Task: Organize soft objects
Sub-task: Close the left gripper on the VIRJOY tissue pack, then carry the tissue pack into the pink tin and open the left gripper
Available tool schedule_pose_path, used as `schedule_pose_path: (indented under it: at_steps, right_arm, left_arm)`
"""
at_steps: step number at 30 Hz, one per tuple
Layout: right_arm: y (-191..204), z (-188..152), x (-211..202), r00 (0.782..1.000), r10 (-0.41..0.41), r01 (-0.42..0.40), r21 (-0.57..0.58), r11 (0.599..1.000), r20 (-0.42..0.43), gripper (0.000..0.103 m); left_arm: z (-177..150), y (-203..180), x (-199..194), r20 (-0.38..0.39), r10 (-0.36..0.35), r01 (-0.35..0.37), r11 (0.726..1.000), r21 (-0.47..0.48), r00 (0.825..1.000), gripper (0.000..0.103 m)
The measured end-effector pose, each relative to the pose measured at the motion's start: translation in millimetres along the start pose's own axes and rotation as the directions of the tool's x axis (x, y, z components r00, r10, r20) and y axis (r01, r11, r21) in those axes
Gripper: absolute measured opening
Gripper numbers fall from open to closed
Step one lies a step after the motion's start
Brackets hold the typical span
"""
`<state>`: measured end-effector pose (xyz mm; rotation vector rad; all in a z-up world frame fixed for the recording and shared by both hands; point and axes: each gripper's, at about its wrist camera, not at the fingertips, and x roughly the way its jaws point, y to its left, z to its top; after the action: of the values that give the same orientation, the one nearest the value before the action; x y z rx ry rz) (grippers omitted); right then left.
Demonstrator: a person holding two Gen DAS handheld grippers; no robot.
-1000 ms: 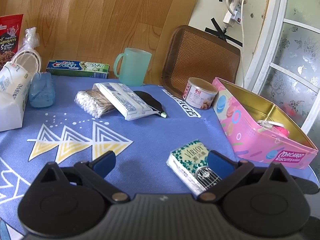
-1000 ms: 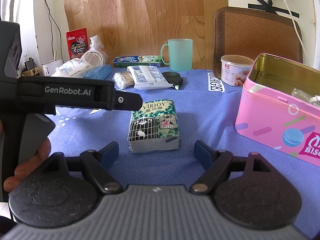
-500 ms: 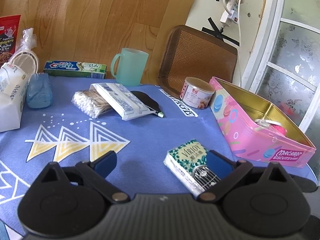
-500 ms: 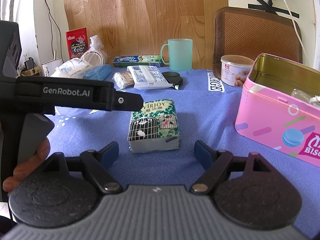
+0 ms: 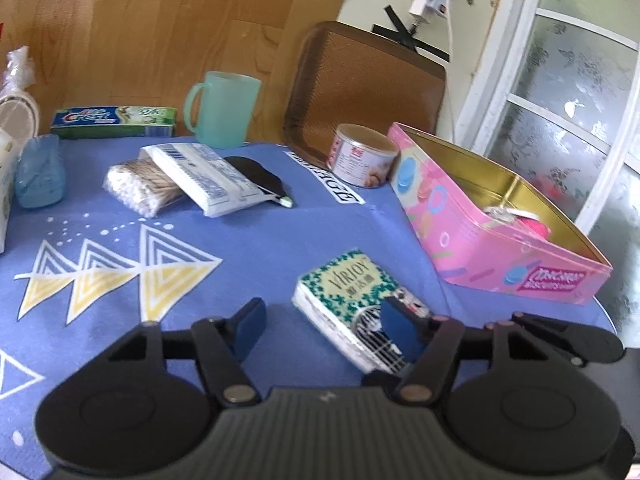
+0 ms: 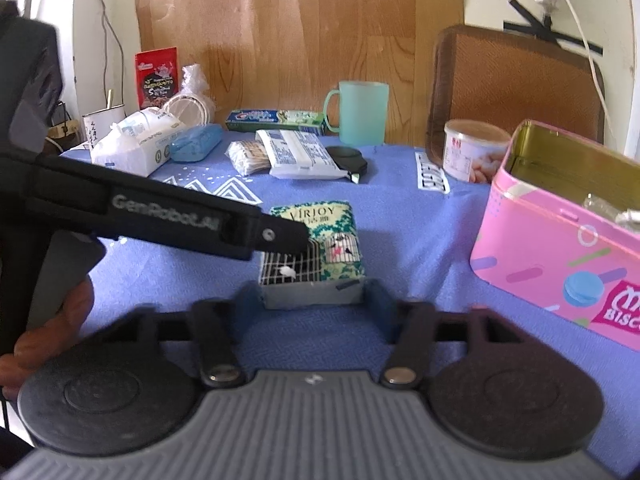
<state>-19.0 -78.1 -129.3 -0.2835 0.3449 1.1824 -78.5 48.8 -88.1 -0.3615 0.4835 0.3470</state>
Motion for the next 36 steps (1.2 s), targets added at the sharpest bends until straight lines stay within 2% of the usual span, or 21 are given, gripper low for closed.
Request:
schedule_pose_path:
  at_steps: [3, 6, 9, 12, 16, 17, 19, 20, 21, 22, 23, 26, 30, 33, 36]
  right_arm:
    - [2.9, -0.9, -4.0, 1.0, -0.021, 0.021, 0.001, 1.0, 0.02, 0.055]
    - [11.9, -3.1, -15.3, 0.994, -0.064, 0.067, -0.032, 0.997, 0.087, 0.055]
    - [10.9, -2.9, -29.3, 0.974, -0.138, 0.15, -0.057, 0.987, 0.179, 0.055]
    - [-3.0, 1.6, -47.0, 0.939, -0.214, 0.23, -0.027, 0.973, 0.27, 0.055]
    - [-32.4, 9.9, -66.3, 0.873, -0.337, 0.349, 0.033, 0.937, 0.352, 0.055]
    - [-44.0, 13.9, -68.2, 0.858, -0.374, 0.382, 0.049, 0.923, 0.352, 0.055]
    - [-66.8, 23.0, -65.5, 0.827, -0.445, 0.44, 0.098, 0.893, 0.344, 0.058]
    - [-78.3, 27.6, -59.6, 0.81, -0.482, 0.471, 0.119, 0.874, 0.334, 0.067]
    - [-90.0, 32.0, -50.5, 0.794, -0.527, 0.514, 0.128, 0.848, 0.304, 0.073]
    - [-100.2, 34.1, -44.2, 0.781, -0.562, 0.547, 0.135, 0.826, 0.272, 0.074]
    - [-109.8, 34.9, -41.7, 0.781, -0.575, 0.555, 0.152, 0.818, 0.244, 0.074]
    - [-122.2, 28.0, -51.9, 0.815, -0.523, 0.478, 0.222, 0.85, 0.248, 0.076]
    - [-99.3, 24.0, -47.8, 0.818, -0.507, 0.481, 0.161, 0.862, 0.271, 0.075]
    - [-84.0, 32.4, -44.6, 0.852, -0.438, 0.412, 0.148, 0.899, 0.286, 0.064]
    - [-59.6, 39.5, -36.5, 0.903, -0.337, 0.325, 0.089, 0.942, 0.269, 0.052]
  left_arm:
    - [-1.1, -4.8, -3.9, 0.0, -0.047, 0.047, 0.999, 0.009, 0.999, 0.052]
    - [0.4, -17.8, -10.2, 0.014, -0.091, 0.09, 0.996, 0.015, 0.996, 0.052]
    - [10.7, -40.3, -17.4, 0.05, -0.111, 0.107, 0.991, 0.079, 0.993, 0.052]
    - [29.4, -65.3, -19.6, 0.077, -0.166, 0.155, 0.978, 0.137, 0.983, 0.052]
    - [60.7, -105.8, -7.1, 0.089, -0.24, 0.215, 0.95, 0.229, 0.967, 0.053]
    - [68.4, -114.9, 0.5, 0.082, -0.26, 0.233, 0.941, 0.244, 0.962, 0.054]
    - [81.5, -132.9, 21.6, 0.072, -0.274, 0.245, 0.929, 0.279, 0.959, 0.064]
    - [84.0, -142.6, 31.4, 0.074, -0.262, 0.231, 0.928, 0.291, 0.962, 0.065]
    - [86.2, -150.0, 42.5, 0.076, -0.232, 0.2, 0.934, 0.295, 0.97, 0.065]
    - [87.8, -153.1, 53.0, 0.068, -0.196, 0.169, 0.945, 0.281, 0.978, 0.065]
    - [88.2, -152.6, 59.8, 0.053, -0.175, 0.156, 0.955, 0.254, 0.983, 0.065]
    - [85.1, -136.6, 57.2, 0.035, -0.223, 0.213, 0.961, 0.176, 0.974, 0.071]
    - [74.0, -117.9, 35.7, 0.091, -0.158, 0.137, 0.97, 0.2, 0.983, 0.072]
    - [64.8, -82.5, 15.9, 0.115, -0.123, 0.104, 0.982, 0.157, 0.986, 0.074]
    - [55.4, -38.5, -2.3, 0.14, -0.017, 0.004, 0.996, 0.091, 0.99, 0.075]
